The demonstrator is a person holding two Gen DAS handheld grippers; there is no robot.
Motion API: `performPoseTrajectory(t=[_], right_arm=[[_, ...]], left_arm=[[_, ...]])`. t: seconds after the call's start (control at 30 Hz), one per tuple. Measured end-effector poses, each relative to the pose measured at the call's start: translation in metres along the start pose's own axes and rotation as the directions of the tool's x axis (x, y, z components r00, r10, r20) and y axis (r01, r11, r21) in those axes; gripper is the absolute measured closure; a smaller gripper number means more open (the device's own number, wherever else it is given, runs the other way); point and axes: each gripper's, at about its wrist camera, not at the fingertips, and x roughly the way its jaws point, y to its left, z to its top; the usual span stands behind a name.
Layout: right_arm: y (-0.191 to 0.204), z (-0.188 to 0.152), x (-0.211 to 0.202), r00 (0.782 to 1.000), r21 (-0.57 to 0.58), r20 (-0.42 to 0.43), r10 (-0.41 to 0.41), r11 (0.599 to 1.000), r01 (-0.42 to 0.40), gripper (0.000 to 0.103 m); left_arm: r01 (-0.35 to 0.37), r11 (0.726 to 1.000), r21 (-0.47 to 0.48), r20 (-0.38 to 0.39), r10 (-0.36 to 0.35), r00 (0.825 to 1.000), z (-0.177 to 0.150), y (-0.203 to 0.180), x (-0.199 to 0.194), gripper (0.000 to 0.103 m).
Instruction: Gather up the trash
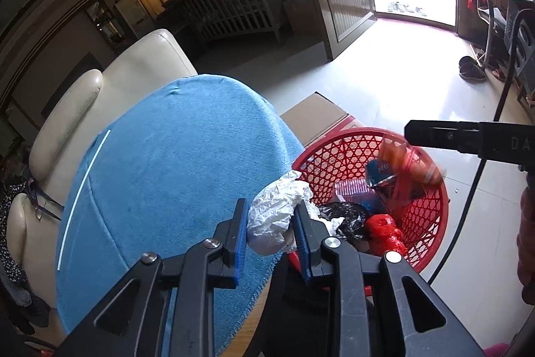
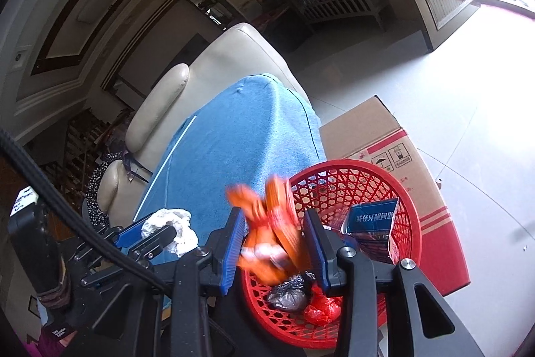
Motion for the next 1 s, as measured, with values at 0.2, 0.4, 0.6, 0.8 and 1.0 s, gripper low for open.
performPoseTrajectory(t=[0.2,0.4,0.6,0.8,1.0], right_arm=[[-0.001,0.002,0.000,1.000,0.016,0.003,-0.025,1.000,0.025,0.052],[0.016,0.006,-0.001,1.000,-0.027,0.007,-0.023,0.999,0.024,0.052],[0.066,0.006,0.012,1.000,-0.145,-0.019,-0.010,0.989,0.007,0.045],[0.136,-0.006,0.034,0.998,-0.291,-0.061,0.018,0.956,-0.035,0.037],[0.209,-0.026,0.050,0.998,-0.442,-0.051,0.022,0.896,-0.043,0.034]], left_arm=[[0.004,1.000,-0.009,0.030,-0.004,1.000,-0.002,0.003,-0.005,0.044],[-0.038,0.997,-0.071,0.063,0.043,0.997,-0.009,0.030,-0.022,0.035],[-0.144,0.956,-0.255,0.048,0.161,0.986,-0.034,0.096,-0.044,0.031],[-0.288,0.872,-0.395,0.029,0.325,0.945,-0.072,0.157,-0.076,0.021],[-0.371,0.766,-0.526,-0.011,0.430,0.903,-0.114,0.211,-0.110,0.017]])
